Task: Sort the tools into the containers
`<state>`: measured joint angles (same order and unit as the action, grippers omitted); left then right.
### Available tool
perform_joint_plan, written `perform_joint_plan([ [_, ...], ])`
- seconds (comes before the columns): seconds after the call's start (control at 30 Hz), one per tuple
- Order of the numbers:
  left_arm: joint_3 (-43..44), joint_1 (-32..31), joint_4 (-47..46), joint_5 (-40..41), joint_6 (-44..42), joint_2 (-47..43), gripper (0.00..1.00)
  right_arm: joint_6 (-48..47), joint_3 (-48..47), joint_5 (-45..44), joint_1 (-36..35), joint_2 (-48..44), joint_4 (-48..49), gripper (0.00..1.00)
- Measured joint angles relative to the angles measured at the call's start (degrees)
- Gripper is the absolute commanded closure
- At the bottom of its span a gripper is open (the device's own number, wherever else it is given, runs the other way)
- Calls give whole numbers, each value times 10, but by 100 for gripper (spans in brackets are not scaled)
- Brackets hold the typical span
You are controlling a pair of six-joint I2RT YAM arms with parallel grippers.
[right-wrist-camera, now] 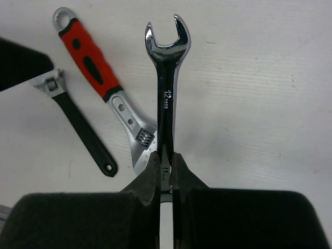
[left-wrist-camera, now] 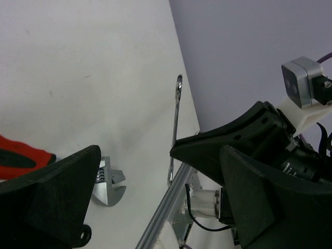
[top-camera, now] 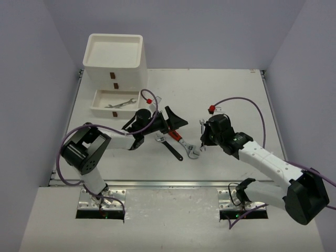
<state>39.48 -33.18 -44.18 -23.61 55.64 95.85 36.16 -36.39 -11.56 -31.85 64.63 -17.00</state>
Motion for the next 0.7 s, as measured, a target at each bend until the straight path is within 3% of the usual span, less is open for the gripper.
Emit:
perform_joint_plan([
  [0.13,19,-19,-61,-10,17,35,8,-33,-12,29,-18,-14,-2,100],
  [0.3,64,-49,-104,-17,22,63,23,-60,-31,52,-30,-29,-9,100],
  [0.43,85,-63,-120,-19,29,81,45,-70,-43,69,-35,-38,-12,100],
  [0.5,92,-69,-121,-19,32,91,60,-73,-47,73,-36,-38,-12,100],
  [0.53,95,-72,-122,-19,32,96,71,-75,-49,74,-36,-38,-12,100],
  [0.57,96,-75,-122,-19,32,100,91,-75,-50,76,-36,-38,-13,100],
  [0.6,96,-78,-121,-19,32,104,100,-76,-52,77,-36,-38,-14,100],
  [0.63,97,-81,-119,-17,30,106,100,-77,-55,78,-37,-38,-16,100],
  [0.67,97,-82,-116,-14,29,108,100,-77,-58,77,-37,-38,-19,90],
  [0.7,97,-82,-114,-11,29,109,100,-77,-60,75,-37,-38,-22,71],
])
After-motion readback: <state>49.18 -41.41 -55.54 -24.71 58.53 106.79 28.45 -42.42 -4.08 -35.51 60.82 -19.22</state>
